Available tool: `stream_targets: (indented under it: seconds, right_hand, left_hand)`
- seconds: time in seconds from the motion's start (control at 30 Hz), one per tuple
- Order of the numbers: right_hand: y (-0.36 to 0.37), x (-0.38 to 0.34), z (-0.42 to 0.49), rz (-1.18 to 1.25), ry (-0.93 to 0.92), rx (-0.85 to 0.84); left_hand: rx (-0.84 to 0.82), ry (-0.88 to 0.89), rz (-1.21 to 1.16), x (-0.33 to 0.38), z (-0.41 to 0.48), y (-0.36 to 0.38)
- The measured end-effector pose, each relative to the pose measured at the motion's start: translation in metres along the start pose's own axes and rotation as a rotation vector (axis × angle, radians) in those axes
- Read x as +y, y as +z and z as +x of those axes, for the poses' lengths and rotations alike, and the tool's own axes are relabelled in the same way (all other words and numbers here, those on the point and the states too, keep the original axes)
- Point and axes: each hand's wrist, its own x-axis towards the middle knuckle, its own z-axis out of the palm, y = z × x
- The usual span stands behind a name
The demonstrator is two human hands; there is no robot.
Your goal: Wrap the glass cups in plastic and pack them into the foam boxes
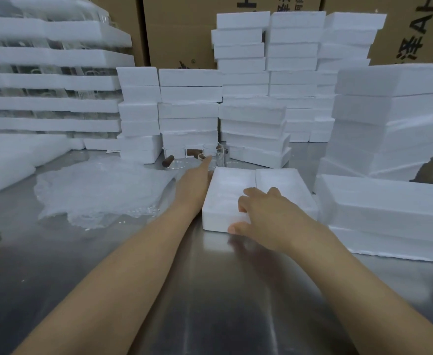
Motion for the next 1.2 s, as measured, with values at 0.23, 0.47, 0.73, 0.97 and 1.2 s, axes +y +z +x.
stream_targets:
  seconds: [0.23,0.47,0.73,0.97,1.2]
  right_hand:
    - [0.0,-0.004,-0.002,-0.017,0.021,-0.03]
    - [0.008,0.008,0.008,0.143,-0.007,0.09]
    - [0.017,0.01,0.019,0.627,-0.15,0.495]
    - [0.014,-0.005,0.017,0.964,-0.082,0.642]
    - [0.013,-0.023,0.01,1.143,0.012,0.625]
  left_hand:
    - [0.047,0.0,-0.2,0.004,-0.001,0.002]
    - [0.374,-0.053,-0.474,0.003,-0.024,-0.008]
    - [0.482,0.375,-0.376,0.018,-0.094,-0.035]
    - [0.373,0.586,-0.177,0.018,-0.093,-0.044]
    - [0.305,-0.15,0.492,-0.059,-0.058,-0.08]
